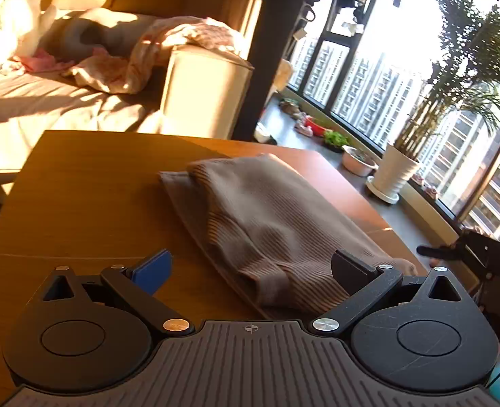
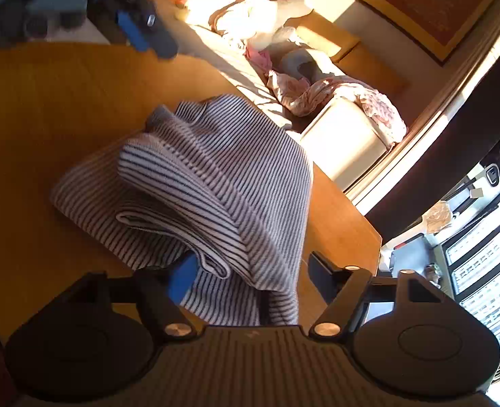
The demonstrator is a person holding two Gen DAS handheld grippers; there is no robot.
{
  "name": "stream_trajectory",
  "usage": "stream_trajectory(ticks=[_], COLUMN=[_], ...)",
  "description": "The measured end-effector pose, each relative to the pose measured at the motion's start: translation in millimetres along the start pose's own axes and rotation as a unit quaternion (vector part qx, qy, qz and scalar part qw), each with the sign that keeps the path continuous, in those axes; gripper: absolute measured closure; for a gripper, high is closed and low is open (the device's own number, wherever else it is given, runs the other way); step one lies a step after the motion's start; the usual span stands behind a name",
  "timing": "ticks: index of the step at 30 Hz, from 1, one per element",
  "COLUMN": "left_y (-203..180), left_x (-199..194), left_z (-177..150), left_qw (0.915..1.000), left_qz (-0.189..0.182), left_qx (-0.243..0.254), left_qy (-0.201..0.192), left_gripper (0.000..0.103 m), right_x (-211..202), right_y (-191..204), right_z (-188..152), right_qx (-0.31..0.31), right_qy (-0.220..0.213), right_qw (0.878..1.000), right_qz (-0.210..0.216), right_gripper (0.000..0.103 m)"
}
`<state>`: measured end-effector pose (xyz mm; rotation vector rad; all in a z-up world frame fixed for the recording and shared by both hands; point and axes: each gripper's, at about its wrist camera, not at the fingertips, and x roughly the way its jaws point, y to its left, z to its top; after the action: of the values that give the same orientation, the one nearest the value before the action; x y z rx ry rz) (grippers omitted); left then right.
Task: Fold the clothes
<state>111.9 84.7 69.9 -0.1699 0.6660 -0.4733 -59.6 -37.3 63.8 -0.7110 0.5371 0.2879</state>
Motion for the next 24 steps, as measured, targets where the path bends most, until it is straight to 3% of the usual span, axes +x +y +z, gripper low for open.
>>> stream_trajectory(ticks=[5, 7, 9, 12, 15, 20, 24], left_y=[-33.7, -46.9, -56.7, -63.3, -62.1, -44.5, -28.8], left_x=[26.7, 40.7, 55.2, 75.3, 75.3, 68.5, 59.1], left_z=[-5.4, -7.9, -13.6, -26.1, -35.5, -41.6, -46.1], left_qw=[0.9993, 0.9987, 0.9982, 0.9972, 0.9955, 0.9958, 0.9978], left_qz=[-0.029, -0.041, -0.045, -0.011, 0.003, 0.018, 0.010], left_qx=[0.024, 0.029, 0.039, 0.061, 0.084, 0.075, 0.053], left_qy=[0.006, 0.001, 0.008, 0.041, 0.043, 0.049, 0.038], left_gripper=[0.000, 0.000, 0.001, 0.004, 0.004, 0.003, 0.002], right_x=[-17.6, -18.3, -8.3, 28.3, 63.5, 97.2, 99.6], right_y=[-49.8, -66.7, -78.3, -79.2, -70.2, -59.7, -64.7], right_z=[7.7, 8.7, 12.0, 19.1, 18.7, 3.6, -7.1], right_qx=[0.113, 0.174, 0.213, 0.229, 0.240, 0.310, 0.379], right_qy=[-0.032, -0.053, -0.073, -0.071, -0.049, -0.021, -0.014], right_qw=[0.993, 0.983, 0.973, 0.970, 0.968, 0.948, 0.921], right_qz=[0.026, 0.038, 0.044, 0.048, 0.056, 0.073, 0.083], right_gripper=[0.026, 0.041, 0.048, 0.048, 0.046, 0.042, 0.030])
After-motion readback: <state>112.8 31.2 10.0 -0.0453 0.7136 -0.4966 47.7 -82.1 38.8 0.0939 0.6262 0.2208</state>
